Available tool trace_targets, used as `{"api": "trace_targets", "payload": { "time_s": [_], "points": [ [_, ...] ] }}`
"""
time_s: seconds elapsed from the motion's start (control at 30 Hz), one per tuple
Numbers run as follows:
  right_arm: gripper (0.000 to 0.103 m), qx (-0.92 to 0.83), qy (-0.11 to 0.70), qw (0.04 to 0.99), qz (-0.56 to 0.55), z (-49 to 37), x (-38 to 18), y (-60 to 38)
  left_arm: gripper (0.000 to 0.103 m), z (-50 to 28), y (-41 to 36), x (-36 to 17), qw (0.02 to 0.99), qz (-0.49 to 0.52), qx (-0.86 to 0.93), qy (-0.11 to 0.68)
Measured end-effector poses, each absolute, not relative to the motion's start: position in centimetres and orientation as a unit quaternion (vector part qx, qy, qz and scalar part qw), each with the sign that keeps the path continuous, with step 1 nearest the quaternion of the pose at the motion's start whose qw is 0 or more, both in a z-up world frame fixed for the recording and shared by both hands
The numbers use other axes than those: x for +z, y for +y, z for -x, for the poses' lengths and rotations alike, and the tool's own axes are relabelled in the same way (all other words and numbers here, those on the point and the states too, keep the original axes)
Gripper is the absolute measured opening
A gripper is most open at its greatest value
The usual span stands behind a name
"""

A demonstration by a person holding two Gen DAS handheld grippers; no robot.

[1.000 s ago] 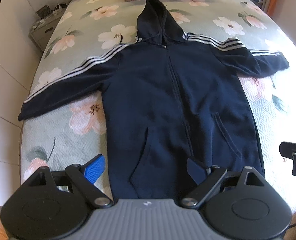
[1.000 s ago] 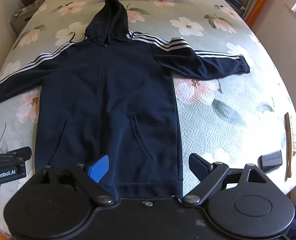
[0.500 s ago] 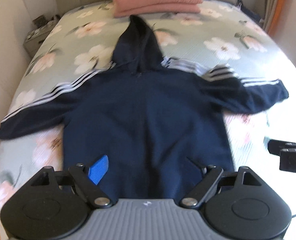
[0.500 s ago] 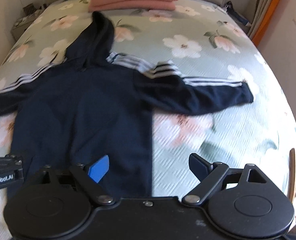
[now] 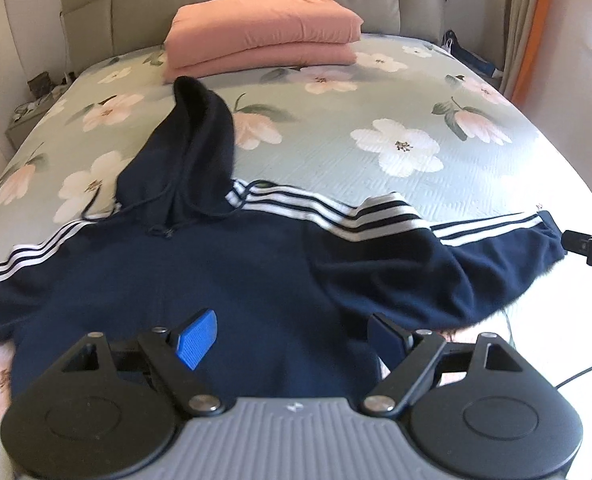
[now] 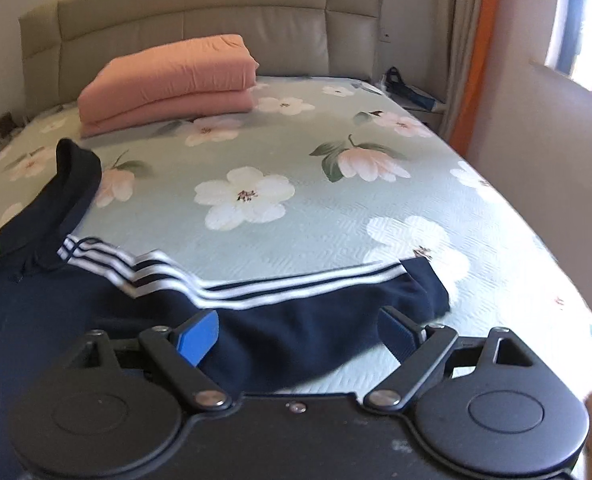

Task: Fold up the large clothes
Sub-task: 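Grasp the striped sleeve cuff with the right gripper and lift it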

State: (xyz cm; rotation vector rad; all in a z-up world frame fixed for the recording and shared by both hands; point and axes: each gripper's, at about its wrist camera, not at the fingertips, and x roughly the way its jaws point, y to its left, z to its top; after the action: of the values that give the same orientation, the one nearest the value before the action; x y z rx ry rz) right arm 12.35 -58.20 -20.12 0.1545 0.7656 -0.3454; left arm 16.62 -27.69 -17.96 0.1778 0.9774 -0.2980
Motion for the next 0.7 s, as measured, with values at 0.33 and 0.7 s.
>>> {"api": "trace_targets", "payload": {
  "time_s": [0.33,0.7],
  "points": [
    [0.098,-0.208,0.390,0.886,-0.138,-16.0,-28.1,-71.4,0.085,-17.7,-31.2,-22.2,0.862,-0.082,-0.154,0.475],
    [0.097,-0.282,0.395,0.828,-0.279,-17.0,-34.0,-80.6,0.085,-17.3,-32.8,-25.3,0.844,-0.127,-0.167,0.493]
  ]
}}
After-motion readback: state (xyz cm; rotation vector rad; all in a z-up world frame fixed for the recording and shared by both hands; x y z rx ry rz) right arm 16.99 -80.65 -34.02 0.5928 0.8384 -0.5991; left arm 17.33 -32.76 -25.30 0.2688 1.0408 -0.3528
